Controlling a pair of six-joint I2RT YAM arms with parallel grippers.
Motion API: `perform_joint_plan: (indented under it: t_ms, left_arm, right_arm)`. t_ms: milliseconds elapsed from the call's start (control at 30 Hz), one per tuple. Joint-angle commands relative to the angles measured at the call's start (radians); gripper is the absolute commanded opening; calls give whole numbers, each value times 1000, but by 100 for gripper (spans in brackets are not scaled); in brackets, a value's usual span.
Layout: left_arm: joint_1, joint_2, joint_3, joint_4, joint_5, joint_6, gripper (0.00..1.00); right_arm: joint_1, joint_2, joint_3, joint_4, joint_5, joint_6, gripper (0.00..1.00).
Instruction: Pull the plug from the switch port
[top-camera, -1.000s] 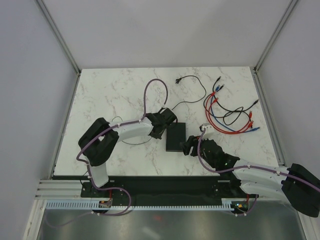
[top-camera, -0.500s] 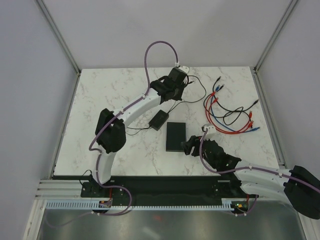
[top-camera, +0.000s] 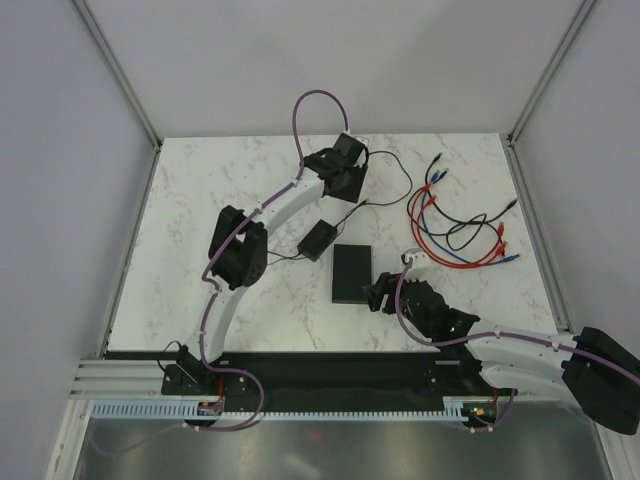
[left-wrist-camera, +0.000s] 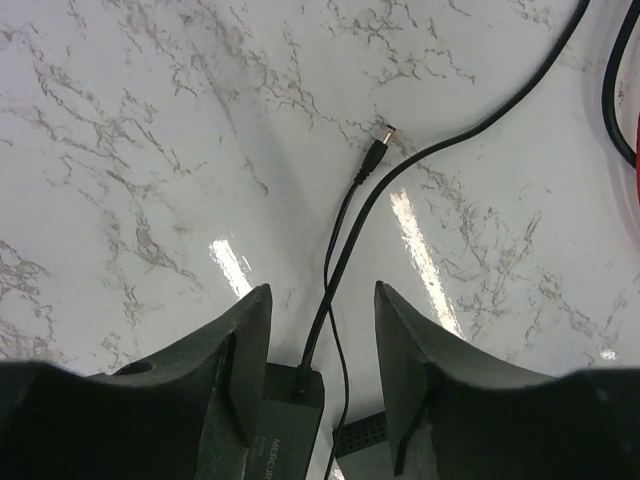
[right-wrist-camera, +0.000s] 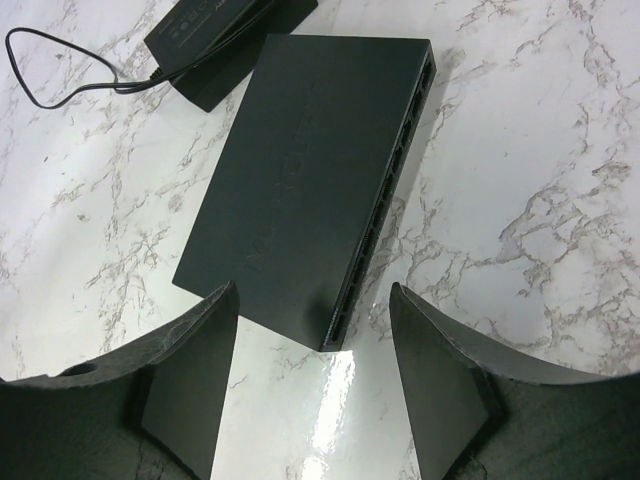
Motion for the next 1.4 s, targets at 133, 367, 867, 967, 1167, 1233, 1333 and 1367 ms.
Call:
perform_joint_plan:
  t_ms: [133,367,867,967,1167,1233,1333,1367]
  left_arm:
    - [-1,-206,-140,-23,-3,28,68]
    - [-56,-377,-416,-16,-36,108,86]
    - [-119,-365,-583,-11,-224,98,88]
    - [-120,-342,-588,-10,-262,99,88]
    - [-108,-293,-573,-11,-213,114,87]
    - [-97,-279,-571,-8,-198,114,87]
    - [-71,-264,-565,-6,-188,117,87]
    - [-64,-263,-568,-8,-184,113,87]
  right_arm:
    - [-3,14,22,25,8,4,70]
    - [-3,34,31,33,-8,-2,70]
    - [-1,-16,5,39,-9,-2,70]
    - [-3,-16,5,40,-9,-2,70]
    - [-3,-23,2,39,-9,-2,70]
    - [-3,-26,0,39,-9,-2,70]
    - [-1,-26,0,39,-8,-4,70]
    - [-3,-27,0,40,-8,-2,70]
